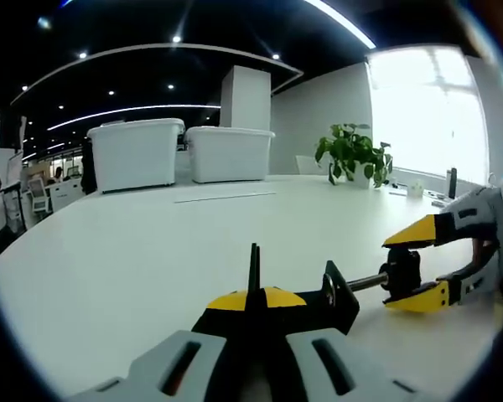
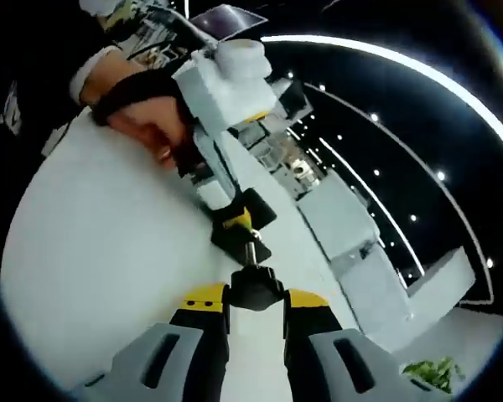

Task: Clamp the fixed fixture on the desktop, loosen the retaining clip, secure it to the edge of the desk, and tighten the retaining clip.

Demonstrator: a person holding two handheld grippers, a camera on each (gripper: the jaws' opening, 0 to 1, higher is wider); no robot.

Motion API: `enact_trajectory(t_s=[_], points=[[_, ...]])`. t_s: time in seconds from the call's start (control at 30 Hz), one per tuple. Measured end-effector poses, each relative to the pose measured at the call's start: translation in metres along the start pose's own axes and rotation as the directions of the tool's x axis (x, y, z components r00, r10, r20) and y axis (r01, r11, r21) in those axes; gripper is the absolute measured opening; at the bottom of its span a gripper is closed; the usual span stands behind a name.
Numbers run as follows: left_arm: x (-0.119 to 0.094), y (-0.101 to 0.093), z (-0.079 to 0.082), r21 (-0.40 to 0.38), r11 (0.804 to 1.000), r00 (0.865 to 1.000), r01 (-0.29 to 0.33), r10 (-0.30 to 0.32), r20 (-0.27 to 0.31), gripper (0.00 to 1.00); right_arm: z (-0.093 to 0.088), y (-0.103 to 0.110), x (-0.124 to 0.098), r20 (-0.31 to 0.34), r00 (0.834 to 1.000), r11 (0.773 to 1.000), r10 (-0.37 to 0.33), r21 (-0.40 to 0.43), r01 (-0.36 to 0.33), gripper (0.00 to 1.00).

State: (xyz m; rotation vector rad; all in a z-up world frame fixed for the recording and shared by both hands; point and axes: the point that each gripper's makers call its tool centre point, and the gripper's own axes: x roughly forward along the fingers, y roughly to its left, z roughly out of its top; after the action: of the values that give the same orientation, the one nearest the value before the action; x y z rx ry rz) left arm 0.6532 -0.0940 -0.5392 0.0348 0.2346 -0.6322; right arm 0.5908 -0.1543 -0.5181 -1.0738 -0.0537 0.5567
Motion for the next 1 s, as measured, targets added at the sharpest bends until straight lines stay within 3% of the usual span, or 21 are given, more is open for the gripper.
enact_trajectory(t_s=[0.07,0.1,0.23,0.3,0.37,0.43,0.5,0.53,0.57,0.6,0.63,0.7,0.77,0.8,0.83,0.87,0.9,0.93,0.97,1.0], points=[[0.000,0.000,0.000,-0.004,1.000,1.000,0.000,0.000,0.000,0.05,0.004,0.000,-0.002,-0.002,1.000,0.994,-0.018,-0.104,0.017,0.23],[0.000,0.000,0.000,-0.005,1.000,1.000,0.000,0.000,0.000,0.05,0.006,0.002,-0.003,-0.004,1.000,0.993,-0.023,-0.116,0.022,0.23],[0.002,0.004,0.001,-0.015,1.000,1.000,0.002,-0.002,-0.001,0.05,0.009,0.003,-0.006,-0.004,0.998,0.947,-0.060,-0.316,0.056,0.23],[0.003,0.007,0.001,-0.021,1.000,1.000,0.005,-0.005,-0.001,0.05,0.008,0.001,-0.005,-0.009,0.998,0.957,-0.057,-0.286,0.052,0.23],[0.003,0.007,0.001,-0.024,1.000,1.000,0.007,-0.007,-0.001,0.05,0.007,0.000,-0.005,-0.013,0.999,0.979,-0.039,-0.202,0.036,0.24],[0.003,0.007,0.001,-0.024,1.000,1.000,0.011,-0.011,-0.001,0.05,0.001,0.003,-0.001,-0.015,1.000,0.999,0.001,-0.047,-0.001,0.24],[0.003,0.007,0.001,-0.014,1.000,1.000,0.015,-0.015,-0.001,0.05,0.001,0.003,-0.004,-0.020,0.999,0.993,0.037,0.113,-0.035,0.28],[0.003,0.006,0.001,-0.004,1.000,1.000,0.018,-0.018,0.000,0.05,0.002,0.001,-0.006,-0.003,0.998,0.971,0.060,0.234,-0.058,0.31],[0.003,0.006,0.001,0.001,1.000,1.000,0.018,-0.018,-0.001,0.05,0.003,-0.003,-0.008,0.017,0.998,0.938,0.067,0.341,-0.068,0.35],[0.003,0.006,0.001,-0.002,1.000,1.000,0.019,-0.019,-0.002,0.05,0.003,-0.006,-0.009,0.034,0.996,0.878,0.083,0.469,-0.089,0.39],[0.004,0.006,0.001,-0.005,1.000,1.000,0.019,-0.019,-0.002,0.05,0.007,-0.008,-0.014,0.061,0.995,0.791,0.082,0.604,-0.103,0.42],[0.003,0.005,0.000,-0.004,1.000,1.000,0.019,-0.019,-0.002,0.05,0.007,-0.010,-0.016,0.130,0.986,0.550,0.109,0.818,-0.168,0.47],[0.003,0.005,0.000,0.002,1.000,1.000,0.018,-0.018,-0.002,0.05,0.003,-0.012,-0.015,0.187,0.976,0.279,0.108,0.937,-0.210,0.45],[0.003,0.005,0.000,0.005,1.000,1.000,0.018,-0.018,-0.001,0.05,-0.001,-0.014,-0.013,0.208,0.974,0.166,0.094,0.961,-0.221,0.42],[0.004,0.004,0.000,0.008,1.000,1.000,0.018,-0.018,-0.001,0.05,-0.005,-0.012,-0.013,0.209,0.974,0.094,0.091,0.972,-0.217,0.36],[0.004,0.005,0.000,0.010,1.000,1.000,0.018,-0.018,-0.001,0.05,-0.013,-0.012,-0.010,0.187,0.979,0.057,0.085,0.980,-0.192,0.31],[0.005,0.005,0.000,0.011,1.000,1.000,0.017,-0.017,-0.001,0.05,-0.014,-0.012,-0.010,0.181,0.980,0.060,0.082,0.981,-0.186,0.27],[0.005,0.005,0.000,0.012,1.000,1.000,0.017,-0.017,-0.001,0.05,-0.016,-0.011,-0.009,0.183,0.980,0.080,0.082,0.979,-0.190,0.24],[0.005,0.006,0.000,0.013,1.000,1.000,0.017,-0.017,-0.001,0.05,-0.016,-0.010,-0.007,0.180,0.981,0.076,0.079,0.980,-0.186,0.22],[0.005,0.006,0.000,0.012,1.000,1.000,0.017,-0.017,-0.001,0.05,-0.013,-0.008,-0.007,0.195,0.977,0.054,0.083,0.978,-0.200,0.20]])
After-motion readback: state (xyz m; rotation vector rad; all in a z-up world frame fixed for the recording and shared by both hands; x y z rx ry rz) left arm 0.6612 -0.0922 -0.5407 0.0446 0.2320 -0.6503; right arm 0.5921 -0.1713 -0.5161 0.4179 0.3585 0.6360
